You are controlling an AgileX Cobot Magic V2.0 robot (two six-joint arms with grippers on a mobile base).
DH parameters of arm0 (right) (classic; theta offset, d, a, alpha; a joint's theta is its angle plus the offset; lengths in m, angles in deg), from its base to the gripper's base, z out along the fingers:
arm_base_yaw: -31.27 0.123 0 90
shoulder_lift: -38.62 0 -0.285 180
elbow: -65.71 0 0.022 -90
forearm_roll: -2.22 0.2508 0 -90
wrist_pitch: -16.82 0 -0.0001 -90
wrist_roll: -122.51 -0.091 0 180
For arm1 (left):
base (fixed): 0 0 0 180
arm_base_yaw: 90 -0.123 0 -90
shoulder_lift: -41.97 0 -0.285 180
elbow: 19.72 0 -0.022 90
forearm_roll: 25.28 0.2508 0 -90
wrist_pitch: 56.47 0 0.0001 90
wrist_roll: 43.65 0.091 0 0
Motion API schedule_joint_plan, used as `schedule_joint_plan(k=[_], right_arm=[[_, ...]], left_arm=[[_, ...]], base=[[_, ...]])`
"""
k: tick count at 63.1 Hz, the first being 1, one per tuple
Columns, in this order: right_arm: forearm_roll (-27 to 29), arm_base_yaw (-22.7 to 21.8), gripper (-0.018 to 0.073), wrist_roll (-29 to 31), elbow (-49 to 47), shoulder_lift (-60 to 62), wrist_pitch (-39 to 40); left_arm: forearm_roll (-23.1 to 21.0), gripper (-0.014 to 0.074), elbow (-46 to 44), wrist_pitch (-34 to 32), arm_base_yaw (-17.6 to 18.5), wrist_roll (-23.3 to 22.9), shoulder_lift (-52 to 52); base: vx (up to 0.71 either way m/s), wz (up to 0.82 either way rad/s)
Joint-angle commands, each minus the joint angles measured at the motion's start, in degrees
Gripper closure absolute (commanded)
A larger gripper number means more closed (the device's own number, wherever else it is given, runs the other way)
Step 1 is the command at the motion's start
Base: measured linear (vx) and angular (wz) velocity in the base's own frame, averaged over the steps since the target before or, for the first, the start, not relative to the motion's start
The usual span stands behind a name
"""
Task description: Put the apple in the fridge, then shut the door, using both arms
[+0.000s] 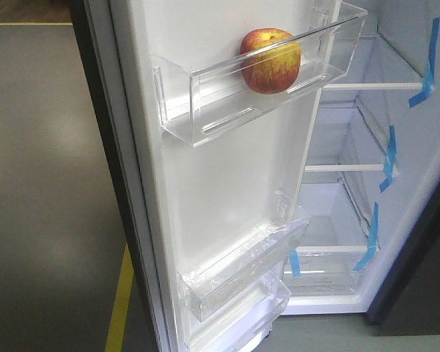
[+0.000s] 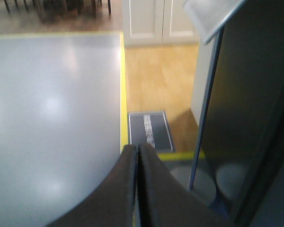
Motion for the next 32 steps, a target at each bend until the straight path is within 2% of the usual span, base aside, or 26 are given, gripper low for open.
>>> schedule_joint_plan(k=[1,9,25,32], right_arm=[[1.8,0.0,0.0004,0.3,-1.2,-0.4,2.7],[1.8,0.0,0.0004,0.3,-1.2,-0.4,2.7],[1.8,0.0,0.0004,0.3,-1.2,-0.4,2.7],[1.8,0.0,0.0004,0.3,-1.2,-0.4,2.7]], left_arm=[[-0.2,0.0603,-4.5,-1.1,-0.1,0.2,-5.8],[-0.2,0.0603,-7.8,1.5,-0.1,0.4,-14.4],[-1.3,0.0603,-14.8,7.8,-0.1,5.1,-28.6],[-5.1,0.0603,-17.7,8.7,-0.1,9.1,-33.8]], base=[[0.0,0.0],[0.0,0.0],[0.0,0.0],[0.0,0.0]])
